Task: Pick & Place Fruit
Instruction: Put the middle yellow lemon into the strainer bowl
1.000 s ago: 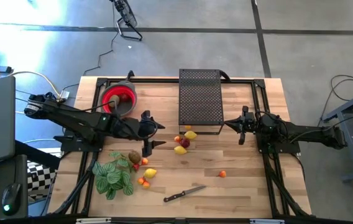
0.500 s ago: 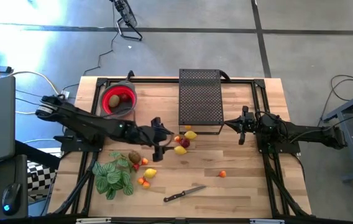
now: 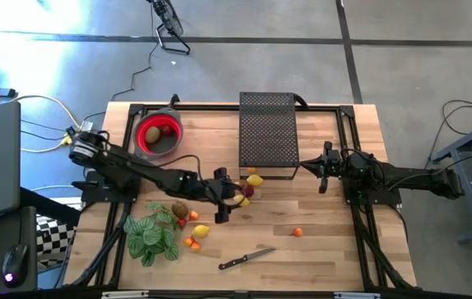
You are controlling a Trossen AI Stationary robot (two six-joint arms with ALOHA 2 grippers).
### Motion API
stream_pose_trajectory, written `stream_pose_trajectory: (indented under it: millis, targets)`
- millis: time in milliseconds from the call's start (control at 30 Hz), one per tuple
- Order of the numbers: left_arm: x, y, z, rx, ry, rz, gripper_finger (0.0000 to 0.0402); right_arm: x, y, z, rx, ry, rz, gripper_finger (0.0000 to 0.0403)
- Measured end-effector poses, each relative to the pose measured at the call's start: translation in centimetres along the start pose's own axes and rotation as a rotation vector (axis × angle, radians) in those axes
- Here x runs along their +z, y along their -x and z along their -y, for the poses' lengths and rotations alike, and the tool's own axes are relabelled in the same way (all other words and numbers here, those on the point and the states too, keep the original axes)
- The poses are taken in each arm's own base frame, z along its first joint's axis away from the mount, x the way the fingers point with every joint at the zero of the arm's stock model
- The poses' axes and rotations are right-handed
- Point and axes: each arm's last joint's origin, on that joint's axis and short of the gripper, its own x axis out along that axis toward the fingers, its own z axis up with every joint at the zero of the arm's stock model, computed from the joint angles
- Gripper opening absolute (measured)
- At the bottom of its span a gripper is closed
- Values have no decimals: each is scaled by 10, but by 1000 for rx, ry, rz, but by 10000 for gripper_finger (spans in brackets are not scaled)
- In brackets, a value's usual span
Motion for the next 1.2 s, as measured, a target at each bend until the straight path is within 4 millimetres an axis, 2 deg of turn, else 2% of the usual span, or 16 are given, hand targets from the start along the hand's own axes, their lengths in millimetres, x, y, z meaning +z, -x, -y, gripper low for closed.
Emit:
stream_pose_trajectory:
  millis: [400, 833, 1200]
  targets:
    - [-16, -23, 3, 6, -6, -35, 296, -1, 0, 0, -1, 1, -8, 2]
    - [-26, -30, 2, 49, -21, -81, 296, -1, 0, 0, -1, 1, -8, 2]
    - [-25, -32, -5, 68, 16, -75, 296, -1, 0, 0, -2, 1, -8, 2]
